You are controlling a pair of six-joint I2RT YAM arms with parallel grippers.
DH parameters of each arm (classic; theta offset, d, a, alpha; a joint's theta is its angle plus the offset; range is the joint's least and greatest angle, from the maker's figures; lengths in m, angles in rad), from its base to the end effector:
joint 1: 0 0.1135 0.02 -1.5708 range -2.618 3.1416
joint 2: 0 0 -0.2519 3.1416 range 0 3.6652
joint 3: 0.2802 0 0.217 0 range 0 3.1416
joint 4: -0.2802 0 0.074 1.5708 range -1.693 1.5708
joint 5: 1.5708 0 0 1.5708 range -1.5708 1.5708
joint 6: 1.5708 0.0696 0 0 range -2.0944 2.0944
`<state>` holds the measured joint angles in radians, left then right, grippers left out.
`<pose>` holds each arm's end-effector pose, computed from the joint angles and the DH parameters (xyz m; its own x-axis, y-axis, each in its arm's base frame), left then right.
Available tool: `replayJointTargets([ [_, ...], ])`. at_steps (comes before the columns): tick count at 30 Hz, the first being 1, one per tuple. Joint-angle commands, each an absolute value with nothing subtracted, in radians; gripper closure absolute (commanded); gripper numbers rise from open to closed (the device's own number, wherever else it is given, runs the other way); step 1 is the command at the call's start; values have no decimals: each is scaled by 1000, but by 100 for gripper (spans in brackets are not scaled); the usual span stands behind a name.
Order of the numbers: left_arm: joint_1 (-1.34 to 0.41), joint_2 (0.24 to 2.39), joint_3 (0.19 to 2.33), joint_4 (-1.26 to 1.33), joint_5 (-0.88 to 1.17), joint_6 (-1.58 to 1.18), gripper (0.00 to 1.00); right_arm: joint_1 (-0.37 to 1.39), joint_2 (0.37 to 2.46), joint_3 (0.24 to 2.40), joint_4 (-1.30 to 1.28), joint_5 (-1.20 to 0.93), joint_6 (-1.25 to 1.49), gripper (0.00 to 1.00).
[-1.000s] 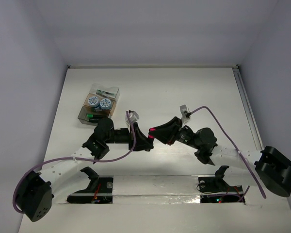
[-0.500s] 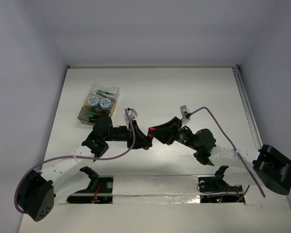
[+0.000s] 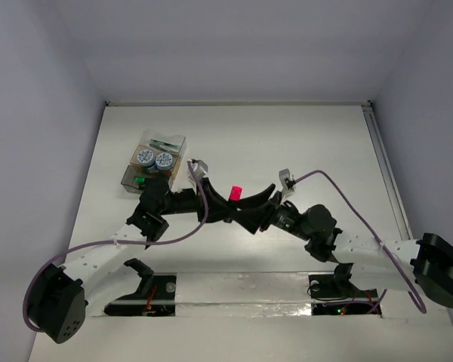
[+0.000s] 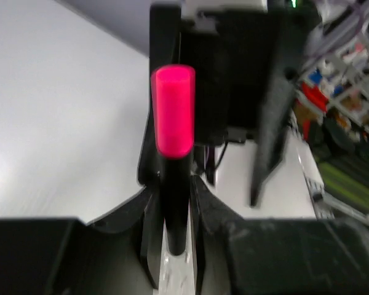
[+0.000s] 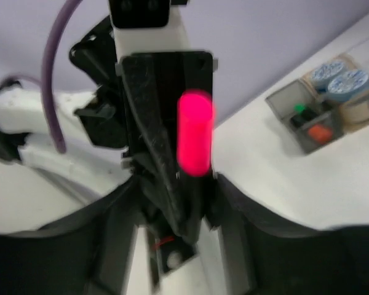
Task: Sort the stationery into containers
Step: Close the pen cap on the pen, then place the pen in the storage box.
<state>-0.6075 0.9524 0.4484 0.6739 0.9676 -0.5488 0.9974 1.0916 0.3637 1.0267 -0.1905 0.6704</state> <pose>0.1294 -0.1597 0.2898 -0.3981 -0.0836 -0.9135 0.9173 -0.0483 -0.3953 0.1167 0.2050 0.2850 -0.4484 0.4303 -0.7835 -0.8225 0.1446 0.5501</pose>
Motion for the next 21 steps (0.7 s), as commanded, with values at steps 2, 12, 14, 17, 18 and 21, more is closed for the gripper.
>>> replayJointTargets([
  [2,-541,902,525,1034,627,-575,100,1120,1016,348,612,-165,701,15],
  [12,-532,957,469,925,416,-551,100,1120,644,411,439,202,626,2],
  [14,-523,980,497,885,295,-557,100,1120,606,391,367,236,618,1],
  [17,-477,1009,534,826,108,-606,100,1120,617,361,308,249,627,2],
  [18,-466,1015,543,795,47,-645,100,1120,626,342,296,252,644,4],
  [21,-391,1025,542,683,-136,-728,100,1120,662,319,256,268,673,6],
])
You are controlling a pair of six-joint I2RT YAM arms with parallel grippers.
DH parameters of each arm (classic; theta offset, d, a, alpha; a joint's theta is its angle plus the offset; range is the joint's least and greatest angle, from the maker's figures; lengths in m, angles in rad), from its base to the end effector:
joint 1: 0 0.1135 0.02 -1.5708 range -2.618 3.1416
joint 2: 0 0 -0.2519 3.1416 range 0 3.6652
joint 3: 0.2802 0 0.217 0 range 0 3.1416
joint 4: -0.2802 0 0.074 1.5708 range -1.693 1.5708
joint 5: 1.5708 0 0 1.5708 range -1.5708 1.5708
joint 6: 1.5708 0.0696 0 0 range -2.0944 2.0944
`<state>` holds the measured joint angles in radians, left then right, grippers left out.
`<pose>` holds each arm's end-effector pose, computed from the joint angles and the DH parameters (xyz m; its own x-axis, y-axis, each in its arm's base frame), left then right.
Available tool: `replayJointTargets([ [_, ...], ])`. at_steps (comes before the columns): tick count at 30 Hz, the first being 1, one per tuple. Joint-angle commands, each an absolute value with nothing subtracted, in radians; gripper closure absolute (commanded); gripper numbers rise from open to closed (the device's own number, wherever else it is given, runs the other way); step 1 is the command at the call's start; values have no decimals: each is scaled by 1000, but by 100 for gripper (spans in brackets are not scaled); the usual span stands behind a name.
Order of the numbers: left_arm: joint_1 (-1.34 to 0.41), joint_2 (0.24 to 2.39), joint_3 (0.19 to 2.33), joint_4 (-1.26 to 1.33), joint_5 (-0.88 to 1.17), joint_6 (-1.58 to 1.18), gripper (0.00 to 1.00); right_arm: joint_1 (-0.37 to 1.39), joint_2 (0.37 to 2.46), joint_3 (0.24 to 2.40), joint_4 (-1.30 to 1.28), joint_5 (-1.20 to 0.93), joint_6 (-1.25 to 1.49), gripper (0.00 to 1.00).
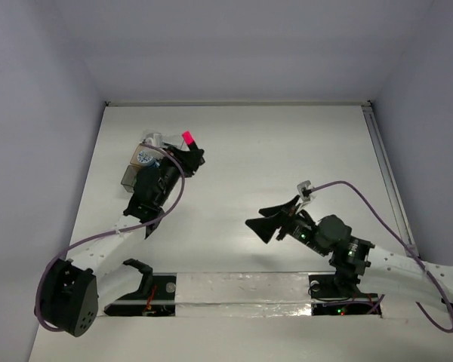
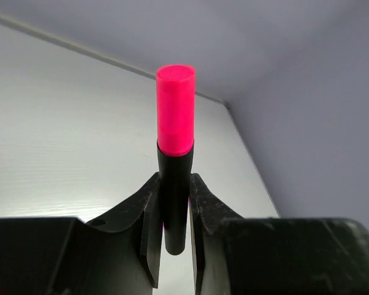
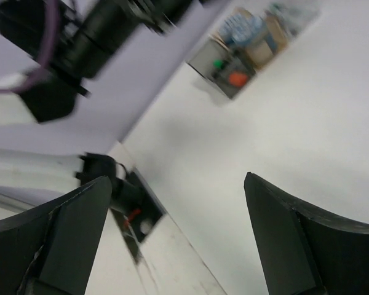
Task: Sort the stationery into containers
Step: Place the pen in the storage box.
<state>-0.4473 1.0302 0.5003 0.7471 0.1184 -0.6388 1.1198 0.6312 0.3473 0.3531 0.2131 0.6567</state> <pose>0.2132 -0.1114 0.3067 -0.1621 -0.5789 -0.7991 0.5442 0.6231 -0.5618 0.0897 0.1514 0.2712 -0.4570 0.4253 -0.7812 -0.6423 0.4498 0.6206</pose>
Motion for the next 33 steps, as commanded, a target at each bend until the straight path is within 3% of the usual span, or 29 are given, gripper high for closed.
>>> replayJointTargets([
  [1,-365,1023,531,667,-152,-777,100,1120,672,310,241,273,681,6],
  [6,-203,1020,465,586,-209,-885,100,1120,727,327,196,291,667,4],
  [16,-92,1077,462,375,-311,-959,100,1120,821,374,170,265,647,0],
  [33,-69,1121,430,278,-302,-1101,100,1120,816,368,181,249,644,0],
])
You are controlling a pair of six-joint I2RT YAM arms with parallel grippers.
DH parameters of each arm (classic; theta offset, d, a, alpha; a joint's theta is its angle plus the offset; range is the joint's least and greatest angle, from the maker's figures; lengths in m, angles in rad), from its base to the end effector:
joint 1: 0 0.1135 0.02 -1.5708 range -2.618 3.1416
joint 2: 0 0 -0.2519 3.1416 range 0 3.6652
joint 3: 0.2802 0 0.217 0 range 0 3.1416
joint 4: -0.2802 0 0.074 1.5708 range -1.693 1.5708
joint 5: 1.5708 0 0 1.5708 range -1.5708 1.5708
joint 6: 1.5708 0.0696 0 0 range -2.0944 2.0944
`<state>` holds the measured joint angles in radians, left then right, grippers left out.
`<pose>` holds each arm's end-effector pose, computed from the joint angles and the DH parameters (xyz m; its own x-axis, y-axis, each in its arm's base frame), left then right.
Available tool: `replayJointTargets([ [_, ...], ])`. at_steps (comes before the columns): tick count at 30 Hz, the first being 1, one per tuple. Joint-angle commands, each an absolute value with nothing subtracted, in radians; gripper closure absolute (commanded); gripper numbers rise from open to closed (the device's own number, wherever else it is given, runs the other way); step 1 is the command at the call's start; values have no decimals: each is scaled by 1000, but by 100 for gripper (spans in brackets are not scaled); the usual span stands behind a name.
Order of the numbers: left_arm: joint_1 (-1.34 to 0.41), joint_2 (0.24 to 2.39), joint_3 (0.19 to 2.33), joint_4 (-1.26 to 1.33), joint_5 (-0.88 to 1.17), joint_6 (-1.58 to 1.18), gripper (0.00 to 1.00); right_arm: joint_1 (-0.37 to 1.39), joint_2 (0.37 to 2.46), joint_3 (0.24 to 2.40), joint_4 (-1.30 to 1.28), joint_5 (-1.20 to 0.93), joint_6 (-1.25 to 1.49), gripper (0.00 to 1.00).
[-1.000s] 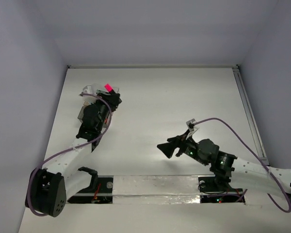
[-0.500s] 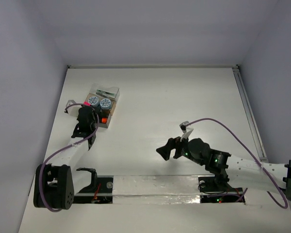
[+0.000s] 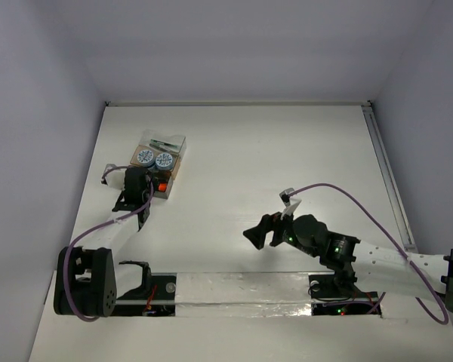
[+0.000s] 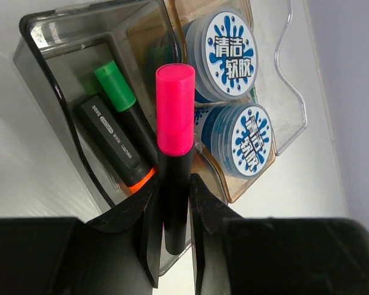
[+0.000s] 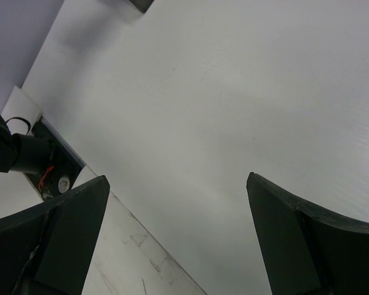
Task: Sort the stationery into containers
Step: Place the pen in the storage box, then reset both arms
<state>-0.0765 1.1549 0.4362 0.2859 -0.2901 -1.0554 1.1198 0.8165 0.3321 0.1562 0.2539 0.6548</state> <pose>0.2432 0.0013 0.1928 -0.0446 -0.8328 -0.5518 -0.4554 0.5086 -0.7307 0.1002 0.1668 0.2075 -0.5789 0.1572 -0.8001 -0.5232 0.6810 0.5123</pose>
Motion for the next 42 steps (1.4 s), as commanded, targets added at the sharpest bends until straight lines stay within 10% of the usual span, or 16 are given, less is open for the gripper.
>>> replayJointTargets([
  [1,-69,1115,426,276,-304,-1103,98,1120,815,368,186,244,646,0],
  [5,-69,1085,408,273,-318,-1106,72,1120,802,368,183,238,649,0],
  [22,-78,875,419,334,-233,-980,31,1120,736,428,137,359,585,0],
  [27,-126,718,498,365,-80,-859,1,1120,634,468,98,553,522,1],
  [42,-126,385,721,72,183,-551,1,1120,313,453,153,1114,344,0],
])
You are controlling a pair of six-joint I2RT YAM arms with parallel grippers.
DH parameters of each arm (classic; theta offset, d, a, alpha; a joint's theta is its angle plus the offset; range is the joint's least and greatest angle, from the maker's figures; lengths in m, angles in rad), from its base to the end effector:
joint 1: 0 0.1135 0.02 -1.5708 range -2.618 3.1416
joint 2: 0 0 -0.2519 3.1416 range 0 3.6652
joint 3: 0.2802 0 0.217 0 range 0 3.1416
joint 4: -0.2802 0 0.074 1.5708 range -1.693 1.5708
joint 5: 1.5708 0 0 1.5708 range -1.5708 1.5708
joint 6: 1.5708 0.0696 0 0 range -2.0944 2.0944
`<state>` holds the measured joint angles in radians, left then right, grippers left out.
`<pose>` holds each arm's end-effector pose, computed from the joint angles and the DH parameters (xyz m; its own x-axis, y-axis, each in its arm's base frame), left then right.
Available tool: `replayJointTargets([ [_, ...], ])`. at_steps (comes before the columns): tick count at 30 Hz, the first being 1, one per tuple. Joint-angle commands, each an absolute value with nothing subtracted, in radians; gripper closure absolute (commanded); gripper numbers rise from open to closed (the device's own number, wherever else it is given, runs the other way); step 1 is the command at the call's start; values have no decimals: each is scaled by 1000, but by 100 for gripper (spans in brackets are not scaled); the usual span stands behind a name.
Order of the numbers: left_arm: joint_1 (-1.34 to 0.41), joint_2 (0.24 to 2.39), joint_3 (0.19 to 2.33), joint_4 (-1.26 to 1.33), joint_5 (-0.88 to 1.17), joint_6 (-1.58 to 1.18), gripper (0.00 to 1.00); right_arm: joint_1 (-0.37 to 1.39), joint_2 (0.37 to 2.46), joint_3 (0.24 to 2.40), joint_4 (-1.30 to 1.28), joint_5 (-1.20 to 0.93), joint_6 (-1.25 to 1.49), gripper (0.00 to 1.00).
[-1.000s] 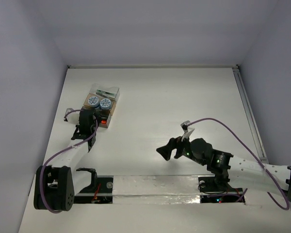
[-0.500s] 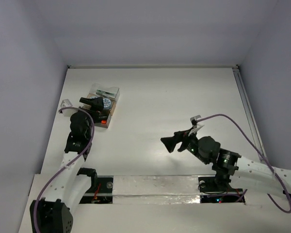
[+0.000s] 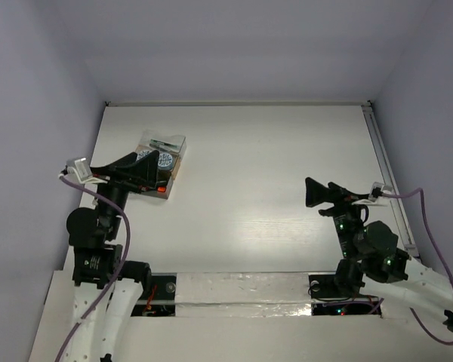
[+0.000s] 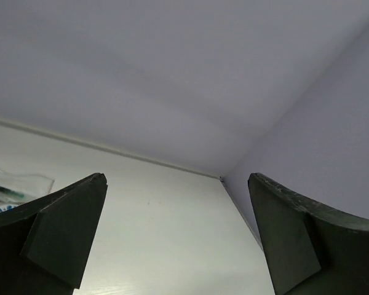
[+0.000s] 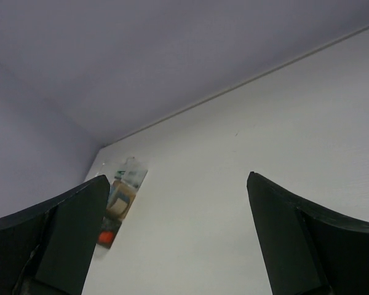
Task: Sort the stationery into containers
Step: Reset both arms
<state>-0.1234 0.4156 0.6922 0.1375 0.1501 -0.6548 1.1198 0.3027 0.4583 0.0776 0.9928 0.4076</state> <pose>0.1024 -0.0232 0.3873 0.1599 -0.6266 -0.7628 0.4475 0.7348 -0.5098 0.0896 0.0513 0.3061 0.0383 0.5761 -0.8165 -0.1653 0.8095 0.5634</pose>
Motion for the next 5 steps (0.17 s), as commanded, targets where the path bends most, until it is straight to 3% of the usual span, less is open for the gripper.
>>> replayJointTargets([
  [1,-126,380,716,74,190,-520,1,1120,324,454,170,1115,342,0],
  [5,-126,380,701,72,192,-480,1,1120,412,482,193,1111,353,0],
])
